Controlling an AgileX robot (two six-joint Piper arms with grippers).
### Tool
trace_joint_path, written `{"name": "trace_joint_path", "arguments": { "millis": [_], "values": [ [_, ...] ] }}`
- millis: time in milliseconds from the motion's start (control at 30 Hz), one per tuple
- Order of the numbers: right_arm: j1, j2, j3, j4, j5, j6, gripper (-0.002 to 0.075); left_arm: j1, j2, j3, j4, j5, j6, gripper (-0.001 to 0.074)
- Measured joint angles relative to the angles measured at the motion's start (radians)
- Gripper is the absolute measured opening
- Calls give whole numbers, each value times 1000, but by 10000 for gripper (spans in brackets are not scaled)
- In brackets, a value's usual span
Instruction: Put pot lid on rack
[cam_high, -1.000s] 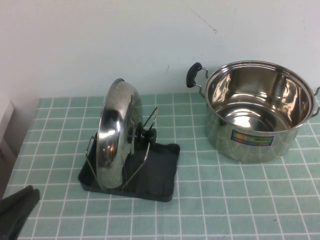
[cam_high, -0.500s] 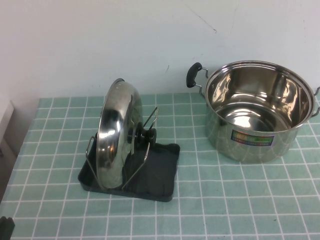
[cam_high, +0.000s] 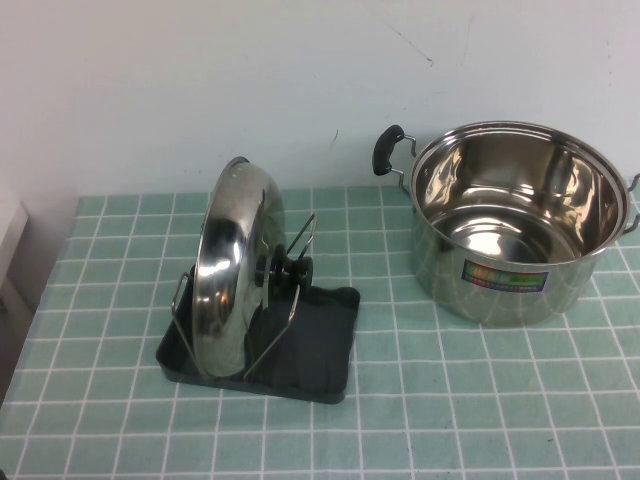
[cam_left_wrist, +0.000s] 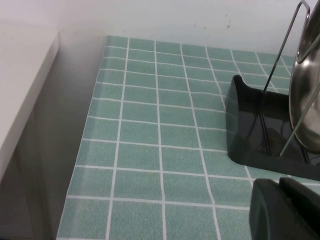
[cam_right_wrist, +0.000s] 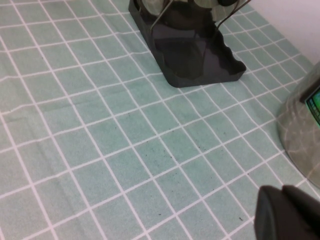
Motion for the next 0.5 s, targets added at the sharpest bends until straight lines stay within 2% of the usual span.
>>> {"name": "trace_joint_path", "arguments": {
  "millis": [500],
  "values": [
    [0,0,0,0,2,0,-1,0,-2,-2,6,2,83,-1]
  ]
}}
